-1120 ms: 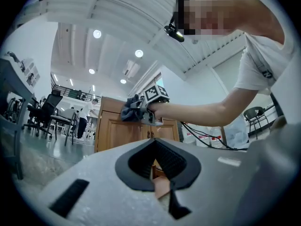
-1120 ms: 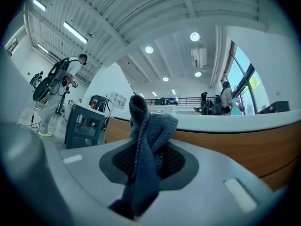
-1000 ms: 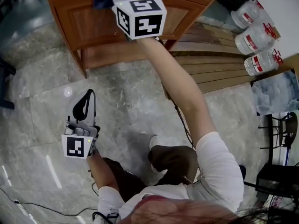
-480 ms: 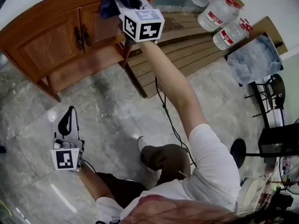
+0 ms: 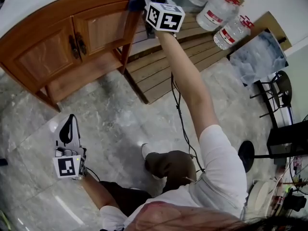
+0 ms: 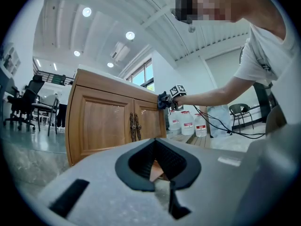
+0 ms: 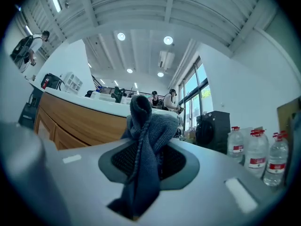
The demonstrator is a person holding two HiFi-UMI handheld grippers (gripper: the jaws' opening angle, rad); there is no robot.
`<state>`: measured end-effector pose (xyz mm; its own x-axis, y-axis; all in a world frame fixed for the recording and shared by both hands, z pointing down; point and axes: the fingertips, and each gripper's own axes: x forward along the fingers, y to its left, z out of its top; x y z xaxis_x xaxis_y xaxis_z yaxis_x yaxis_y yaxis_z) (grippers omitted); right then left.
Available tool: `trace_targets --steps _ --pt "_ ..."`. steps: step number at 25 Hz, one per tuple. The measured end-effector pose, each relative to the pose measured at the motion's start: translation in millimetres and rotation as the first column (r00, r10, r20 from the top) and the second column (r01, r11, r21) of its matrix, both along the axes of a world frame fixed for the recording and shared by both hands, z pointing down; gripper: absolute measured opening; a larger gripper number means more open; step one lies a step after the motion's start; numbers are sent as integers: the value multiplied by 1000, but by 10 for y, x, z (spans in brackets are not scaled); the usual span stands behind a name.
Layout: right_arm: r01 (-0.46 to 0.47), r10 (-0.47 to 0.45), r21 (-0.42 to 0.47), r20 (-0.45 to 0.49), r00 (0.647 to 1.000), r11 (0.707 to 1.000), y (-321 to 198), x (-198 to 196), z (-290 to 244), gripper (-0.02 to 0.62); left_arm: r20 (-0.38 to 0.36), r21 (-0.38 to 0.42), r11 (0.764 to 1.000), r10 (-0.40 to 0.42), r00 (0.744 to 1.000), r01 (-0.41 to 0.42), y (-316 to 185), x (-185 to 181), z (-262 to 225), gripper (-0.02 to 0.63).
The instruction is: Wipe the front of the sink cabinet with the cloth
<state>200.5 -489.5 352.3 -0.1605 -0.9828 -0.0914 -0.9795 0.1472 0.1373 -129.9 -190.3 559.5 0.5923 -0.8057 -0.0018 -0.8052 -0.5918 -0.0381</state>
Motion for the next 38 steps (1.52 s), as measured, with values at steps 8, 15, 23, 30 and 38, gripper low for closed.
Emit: trace_targets --steps 8,15,23,30,38 --pt "-28 28 10 5 1000 1000 -20 17 20 107 20 14 999 -34 999 34 50 -194 2 5" --pt "164 -172 84 104 980 983 540 -842 40 108 47 22 996 -83 995 82 47 -289 -26 5" --pt "627 -629 61 129 766 776 1373 -3091 516 109 37 52 983 -181 983 179 175 -510 -117 5" --pt "774 -769 -52 91 633 631 1474 -4854 933 109 15 57 964 -260 966 259 304 -826 -246 5" --pt "689 -690 -103 33 723 718 1047 -5239 985 110 -15 75 947 -312 950 313 434 -1097 -358 5"
